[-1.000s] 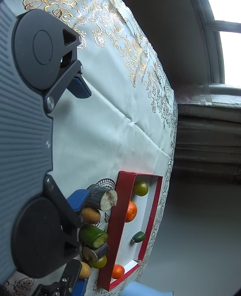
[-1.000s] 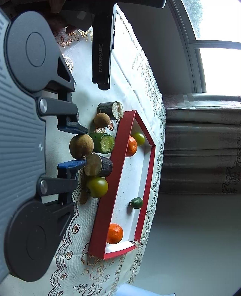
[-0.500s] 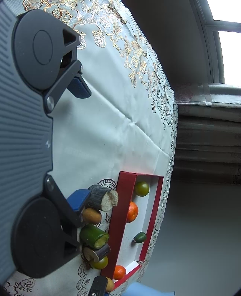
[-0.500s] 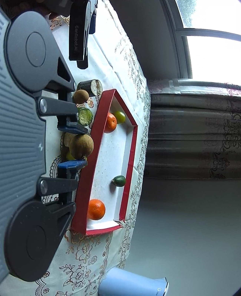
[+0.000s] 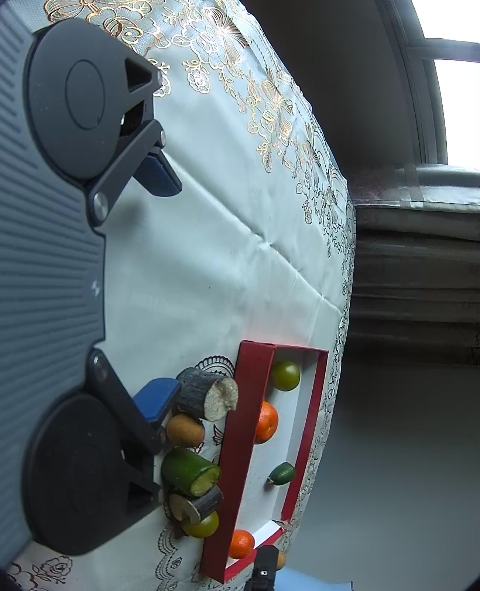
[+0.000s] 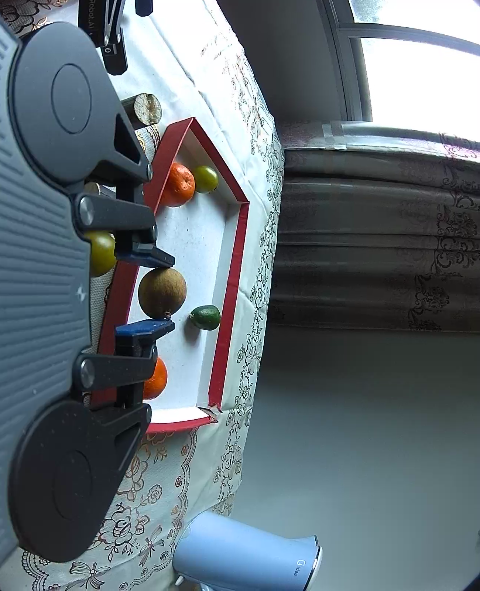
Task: Organize fruits
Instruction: 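Carry the brown fruit into the tray and open the right gripper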
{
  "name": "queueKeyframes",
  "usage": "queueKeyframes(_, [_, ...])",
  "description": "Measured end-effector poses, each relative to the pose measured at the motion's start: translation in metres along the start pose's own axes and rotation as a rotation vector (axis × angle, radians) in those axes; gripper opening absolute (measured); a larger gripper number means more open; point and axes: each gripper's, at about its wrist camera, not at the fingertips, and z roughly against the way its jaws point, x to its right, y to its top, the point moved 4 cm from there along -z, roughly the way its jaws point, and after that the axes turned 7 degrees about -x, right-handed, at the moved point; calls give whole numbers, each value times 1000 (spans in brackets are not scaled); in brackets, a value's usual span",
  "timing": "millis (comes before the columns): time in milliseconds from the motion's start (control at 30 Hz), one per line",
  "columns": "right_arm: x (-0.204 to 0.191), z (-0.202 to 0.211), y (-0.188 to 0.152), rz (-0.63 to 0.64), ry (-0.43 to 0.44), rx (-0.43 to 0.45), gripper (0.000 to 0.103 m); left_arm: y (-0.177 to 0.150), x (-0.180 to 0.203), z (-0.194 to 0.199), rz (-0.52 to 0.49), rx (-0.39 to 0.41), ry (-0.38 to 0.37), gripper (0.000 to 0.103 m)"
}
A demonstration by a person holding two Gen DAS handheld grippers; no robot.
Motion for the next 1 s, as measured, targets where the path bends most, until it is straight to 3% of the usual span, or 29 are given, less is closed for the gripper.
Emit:
queueKeyframes(400, [19,-46,20,-38,-45,-25,30,-1,-1,-2,10,-5,-8,103])
queueKeyframes(600, [34,-20,12,-87,-57,27,33,0,-1,-2,11,-4,-10,103])
queueKeyframes(633, [38,-12,7,-94,-59,36,45,0,-1,-2,11,-4,-10,103])
queueKeyframes(667, [42,-7,2,-101,-65,41,66,0,-1,-2,10,-5,-10,103])
queueKeyframes(733, [54,7,-14,-116,-106,54,81,0,0,-2,7,-4,-10,103])
queueKeyframes(1000, [75,7,-57,-133,-116,-117,81,-1,1,-2,-1,-14,6,103])
